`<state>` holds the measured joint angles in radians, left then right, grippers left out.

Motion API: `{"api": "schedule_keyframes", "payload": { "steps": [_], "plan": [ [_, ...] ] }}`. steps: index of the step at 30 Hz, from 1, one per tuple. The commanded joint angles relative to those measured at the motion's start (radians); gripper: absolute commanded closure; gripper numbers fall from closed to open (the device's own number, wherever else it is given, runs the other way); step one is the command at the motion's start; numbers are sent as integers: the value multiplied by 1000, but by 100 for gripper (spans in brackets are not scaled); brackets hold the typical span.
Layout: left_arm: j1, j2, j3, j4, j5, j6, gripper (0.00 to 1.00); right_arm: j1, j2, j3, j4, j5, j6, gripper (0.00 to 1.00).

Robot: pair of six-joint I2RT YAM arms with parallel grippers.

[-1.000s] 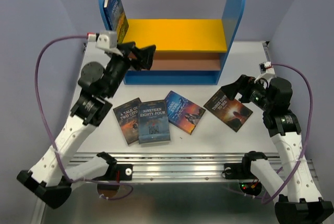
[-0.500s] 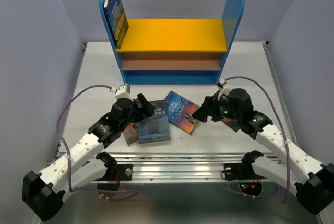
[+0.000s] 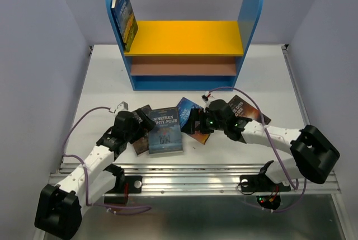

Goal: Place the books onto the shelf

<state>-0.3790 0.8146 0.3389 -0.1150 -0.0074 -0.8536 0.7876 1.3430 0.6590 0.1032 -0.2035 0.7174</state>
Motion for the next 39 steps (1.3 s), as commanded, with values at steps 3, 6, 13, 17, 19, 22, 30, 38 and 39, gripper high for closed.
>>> {"api": "schedule_keyframes", "payload": {
  "steps": [3, 6, 13, 17, 19, 22, 30, 38, 39],
  "plan": [
    [14, -9, -32, 136, 125, 18, 1, 10, 100, 57, 196, 36, 85, 0],
    [14, 12, -54, 150, 115, -2, 1, 10, 163, 51, 266, -3, 132, 0],
    [15, 72, -35, 133, 106, 30, 17, 19, 300, 74, 362, -57, 191, 0],
    [14, 86, -40, 156, 130, 33, 25, 29, 323, 88, 371, -62, 200, 0],
    [15, 104, -46, 184, 155, 42, 27, 29, 353, 108, 360, -70, 209, 0],
    [15, 139, -21, 163, 158, 63, 35, 29, 404, 126, 371, -105, 231, 0],
    [12, 155, -9, 155, 156, 68, 50, 29, 461, 162, 447, -183, 257, 24],
    [12, 187, -11, 181, 175, 76, 55, 50, 449, 205, 546, -313, 214, 51],
    [12, 196, -9, 184, 176, 74, 55, 62, 437, 214, 546, -333, 205, 52]
  ]
}}
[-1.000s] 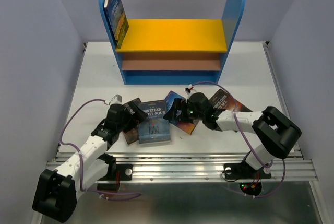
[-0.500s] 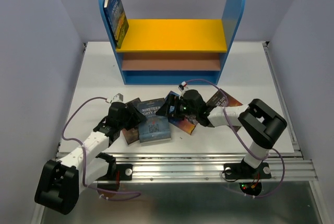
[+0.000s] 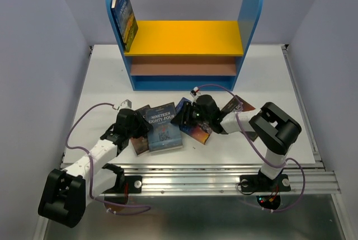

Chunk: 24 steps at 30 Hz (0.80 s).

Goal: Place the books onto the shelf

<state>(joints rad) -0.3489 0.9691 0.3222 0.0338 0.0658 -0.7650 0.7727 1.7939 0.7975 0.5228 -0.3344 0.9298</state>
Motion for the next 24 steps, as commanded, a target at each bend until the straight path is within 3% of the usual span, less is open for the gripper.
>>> {"api": "schedule_keyframes", "payload": {
  "steps": [1, 8, 11, 14, 15, 18, 22, 24],
  "plan": [
    [-19, 46, 9, 38, 107, -13, 57, 77, -21, 80, 126, -209, -17, 53],
    [-18, 49, 6, 44, 117, -13, 59, 88, -53, 109, 112, -238, -62, 62],
    [-19, 37, 6, 46, 118, -13, 59, 88, -38, 126, 97, -244, -68, 74],
    [-19, 19, 14, 40, 120, -16, 58, 88, -39, 144, 41, -216, -86, 99],
    [-19, 13, 20, 35, 117, -14, 57, 88, -45, 147, 25, -200, -94, 99],
    [-18, -38, 51, 2, 105, -10, 43, 88, -90, 149, -30, -140, -132, 99],
    [-18, -113, 100, -32, 92, -4, 15, 88, -183, 144, -108, -2, -186, 99],
    [-19, -157, 132, -81, 75, 3, 12, 88, -256, 135, -155, 61, -216, 99]
  ]
}}
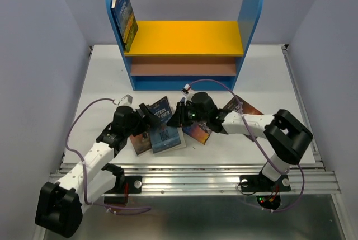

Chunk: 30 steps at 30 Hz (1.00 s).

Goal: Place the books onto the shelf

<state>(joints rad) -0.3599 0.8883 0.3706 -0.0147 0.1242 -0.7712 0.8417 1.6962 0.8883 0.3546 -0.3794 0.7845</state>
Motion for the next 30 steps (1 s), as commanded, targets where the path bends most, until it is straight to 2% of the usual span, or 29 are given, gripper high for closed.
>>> {"api": "schedule_keyframes", "payload": {
  "steps": [1, 6, 11, 15, 18, 21, 27, 30],
  "plan": [
    [-8, -92, 94, -40, 12, 13, 2, 4, -180, 32, 8, 131, -77, 99],
    [-5, -144, 169, -74, -14, 46, 1, -53, -294, 23, -58, 122, -119, 99],
    [-5, -181, 212, -25, 61, 73, 1, -75, -467, 11, -112, 145, -182, 99],
    [-4, -196, 197, 123, 198, 118, 1, -75, -585, 23, -175, 172, -223, 99],
    [-4, -195, 159, 304, 359, 106, 1, -75, -651, 46, -244, 197, -248, 99],
    [-2, -167, 123, 564, 494, 44, 1, -75, -693, 70, -285, 175, -252, 99],
    [-1, -89, 120, 798, 644, -40, 1, -75, -704, 116, -332, 93, -274, 99],
    [-1, -65, 136, 792, 651, -31, 1, -75, -705, 136, -327, 37, -265, 99]
  ]
}}
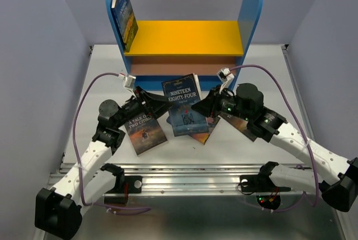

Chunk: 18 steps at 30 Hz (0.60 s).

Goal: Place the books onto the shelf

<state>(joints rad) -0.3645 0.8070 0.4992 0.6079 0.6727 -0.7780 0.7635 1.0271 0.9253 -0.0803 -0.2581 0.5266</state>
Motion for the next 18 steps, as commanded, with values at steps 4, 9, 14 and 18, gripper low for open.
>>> {"api": "schedule_keyframes", "payload": {
  "steps": [4, 9, 14, 18],
  "plan": [
    [4, 38, 9, 167, 103, -20, 1, 3, -44, 122, 105, -101, 7, 99],
    [6, 28, 6, 125, 71, 5, 1, 3, -48, 145, 83, -75, 6, 99],
    [7, 0, 10, 37, 28, 39, 1, 3, -44, 193, 14, -24, -30, 99],
    [7, -5, 12, 21, 18, 46, 1, 3, -36, 214, 2, -24, -39, 99]
  ]
}}
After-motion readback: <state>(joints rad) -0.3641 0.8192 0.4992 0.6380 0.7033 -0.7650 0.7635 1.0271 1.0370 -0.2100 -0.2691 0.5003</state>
